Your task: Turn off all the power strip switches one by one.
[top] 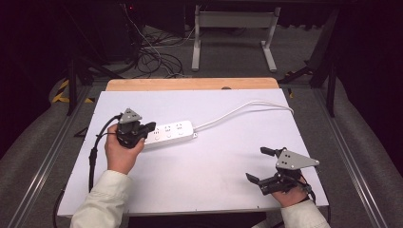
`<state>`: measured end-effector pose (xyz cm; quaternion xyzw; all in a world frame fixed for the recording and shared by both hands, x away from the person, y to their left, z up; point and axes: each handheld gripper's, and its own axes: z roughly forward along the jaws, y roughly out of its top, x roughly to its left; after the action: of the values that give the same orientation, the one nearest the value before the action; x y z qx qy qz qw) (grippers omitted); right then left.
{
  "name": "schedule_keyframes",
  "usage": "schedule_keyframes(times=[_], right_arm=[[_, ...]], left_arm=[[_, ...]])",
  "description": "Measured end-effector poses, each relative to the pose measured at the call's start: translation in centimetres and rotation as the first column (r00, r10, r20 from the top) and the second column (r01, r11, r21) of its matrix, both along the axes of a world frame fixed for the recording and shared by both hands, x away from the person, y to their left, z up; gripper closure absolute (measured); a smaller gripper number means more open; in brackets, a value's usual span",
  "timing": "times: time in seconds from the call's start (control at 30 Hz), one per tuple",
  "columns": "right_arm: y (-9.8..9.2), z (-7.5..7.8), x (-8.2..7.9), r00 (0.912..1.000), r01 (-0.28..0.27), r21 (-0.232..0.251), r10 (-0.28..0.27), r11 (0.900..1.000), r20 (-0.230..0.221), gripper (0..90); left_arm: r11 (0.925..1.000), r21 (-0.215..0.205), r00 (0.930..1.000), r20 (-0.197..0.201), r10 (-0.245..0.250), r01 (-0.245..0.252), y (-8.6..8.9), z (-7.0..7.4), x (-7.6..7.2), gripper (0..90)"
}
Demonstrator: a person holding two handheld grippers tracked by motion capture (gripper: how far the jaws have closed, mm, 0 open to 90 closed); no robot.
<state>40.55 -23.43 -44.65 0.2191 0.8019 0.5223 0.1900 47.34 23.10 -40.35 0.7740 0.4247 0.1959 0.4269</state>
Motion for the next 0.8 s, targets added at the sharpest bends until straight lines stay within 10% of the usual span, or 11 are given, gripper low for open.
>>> schedule_keyframes(times=[0.8], right_arm=[[0.0, 0.0, -0.1, 1.0, -0.004, -0.002, 0.004, 1.0, 0.001, 0.9]], left_arm=[[0.9942, 0.087, 0.9946, -0.088, -0.055, 0.063, -4.9, -3.7, 3.0, 90.0]])
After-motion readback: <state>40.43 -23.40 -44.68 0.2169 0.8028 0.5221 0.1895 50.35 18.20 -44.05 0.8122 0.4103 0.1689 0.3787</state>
